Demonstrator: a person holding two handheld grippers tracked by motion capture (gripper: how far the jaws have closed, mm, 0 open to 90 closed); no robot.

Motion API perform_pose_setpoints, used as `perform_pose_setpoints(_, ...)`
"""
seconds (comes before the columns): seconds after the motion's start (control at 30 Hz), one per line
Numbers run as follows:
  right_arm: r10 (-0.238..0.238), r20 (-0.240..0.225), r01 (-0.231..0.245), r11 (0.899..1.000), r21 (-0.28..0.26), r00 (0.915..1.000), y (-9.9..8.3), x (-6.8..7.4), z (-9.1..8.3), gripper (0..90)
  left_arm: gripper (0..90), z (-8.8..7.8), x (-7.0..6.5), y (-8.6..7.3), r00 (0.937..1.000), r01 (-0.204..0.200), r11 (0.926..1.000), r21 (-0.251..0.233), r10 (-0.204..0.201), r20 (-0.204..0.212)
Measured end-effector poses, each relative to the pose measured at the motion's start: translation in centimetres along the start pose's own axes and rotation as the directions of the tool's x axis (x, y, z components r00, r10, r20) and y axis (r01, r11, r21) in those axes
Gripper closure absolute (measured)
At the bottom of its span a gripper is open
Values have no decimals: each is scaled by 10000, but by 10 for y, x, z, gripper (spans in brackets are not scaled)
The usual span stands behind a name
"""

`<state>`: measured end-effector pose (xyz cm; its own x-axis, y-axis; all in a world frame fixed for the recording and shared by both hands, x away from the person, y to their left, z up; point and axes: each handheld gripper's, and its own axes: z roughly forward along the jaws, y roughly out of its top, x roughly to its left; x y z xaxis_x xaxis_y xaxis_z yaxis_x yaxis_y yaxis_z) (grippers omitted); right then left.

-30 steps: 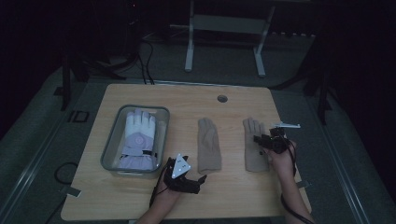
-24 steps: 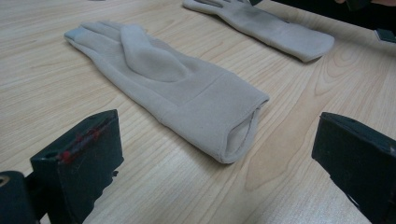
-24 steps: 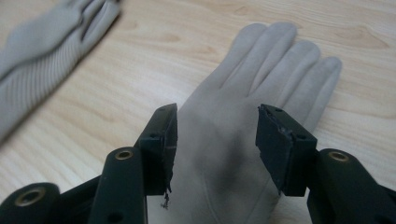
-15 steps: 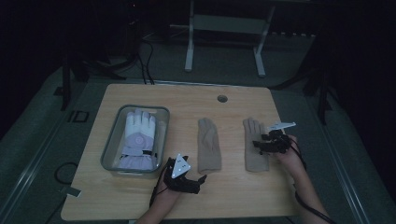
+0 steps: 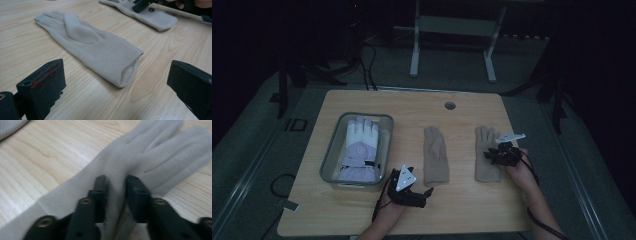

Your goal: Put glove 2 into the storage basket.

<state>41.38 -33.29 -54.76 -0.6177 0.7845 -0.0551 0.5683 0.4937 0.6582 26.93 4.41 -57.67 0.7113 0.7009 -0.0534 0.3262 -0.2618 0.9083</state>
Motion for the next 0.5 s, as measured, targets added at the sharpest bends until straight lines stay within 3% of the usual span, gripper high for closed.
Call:
perform_pose_setpoints(0.13, 738, 134, -738, 9973, -64, 9972, 0, 0, 0, 793, 19, 0, 0, 0, 10000, 15, 10000, 2, -15, -12)
perform_pose_setpoints(0.23, 1007, 215, -1004, 9948, -147, 9947, 1, 1, -2, 806, 19, 0, 0, 0, 10000, 20, 10000, -1, -20, -6)
perform_pose_setpoints(0.33, 1194, 218, -1187, 9924, -328, 9926, 5, 2, -9, 807, 19, 0, 0, 0, 10000, 36, 10000, 9, -36, -10)
perform_pose_setpoints(0.5, 1116, 174, -1101, 9913, -723, 9936, 17, 4, -24, 809, 19, 0, 0, 0, 10000, 24, 10000, 8, -24, -15)
